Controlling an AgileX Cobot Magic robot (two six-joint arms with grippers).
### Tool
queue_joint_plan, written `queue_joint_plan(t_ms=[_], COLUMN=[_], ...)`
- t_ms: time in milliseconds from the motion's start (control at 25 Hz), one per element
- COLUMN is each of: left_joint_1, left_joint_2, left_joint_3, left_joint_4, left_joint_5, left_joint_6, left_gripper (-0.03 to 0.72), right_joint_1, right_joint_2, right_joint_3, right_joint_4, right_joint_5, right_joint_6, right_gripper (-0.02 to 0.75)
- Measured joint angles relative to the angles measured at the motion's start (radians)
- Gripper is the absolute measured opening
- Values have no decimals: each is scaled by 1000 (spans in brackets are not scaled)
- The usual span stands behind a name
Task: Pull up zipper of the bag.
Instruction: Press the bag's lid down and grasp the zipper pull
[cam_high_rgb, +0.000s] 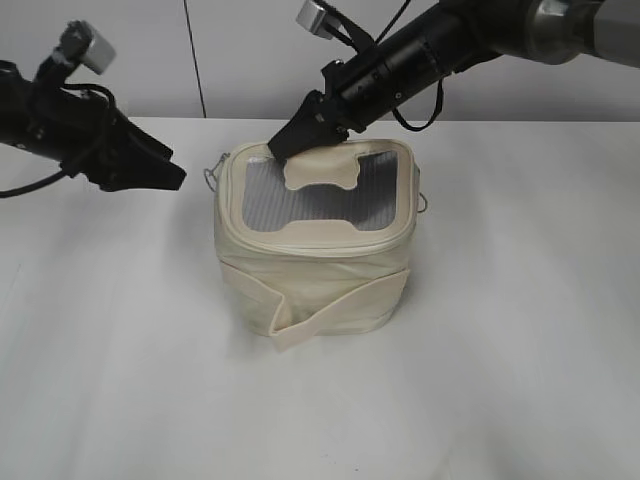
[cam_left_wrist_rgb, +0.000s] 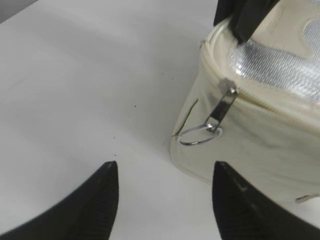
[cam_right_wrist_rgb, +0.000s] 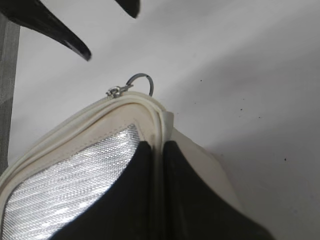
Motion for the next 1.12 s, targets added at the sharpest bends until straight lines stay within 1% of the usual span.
queue_joint_plan(t_ms=[160, 280, 480, 640, 760, 920, 1000, 1080, 1120], left_joint_1=[-45, -86, -143, -164, -172, -175, -175, -175, -175], left_joint_2=[58, 62, 62, 62, 62, 62, 62, 62, 62], left_joint_3=[-23, -24, -24, -24, -24, -24, -24, -24, -24], left_joint_4=[29, 33, 33, 38, 46, 49, 50, 53, 53], left_joint_5=[-48, -116, -212, -250, -256, -253, -248, -236, -230], left_joint_6=[96, 144, 183, 201, 205, 208, 208, 208, 208], left_gripper=[460, 460, 460, 452, 405, 380, 353, 278, 215], right_joint_1=[0, 0, 0, 0, 0, 0, 0, 0, 0], right_joint_2=[0, 0, 0, 0, 0, 0, 0, 0, 0], right_joint_3=[0, 0, 0, 0, 0, 0, 0, 0, 0], right_joint_4=[0, 0, 0, 0, 0, -1, -1, -1, -1], right_joint_5=[0, 1, 1, 1, 1, 1, 1, 1, 1], right_joint_6=[5, 6, 10, 12, 14, 14, 15, 15, 15], right_gripper=[46, 45, 45, 45, 45, 45, 45, 45, 45])
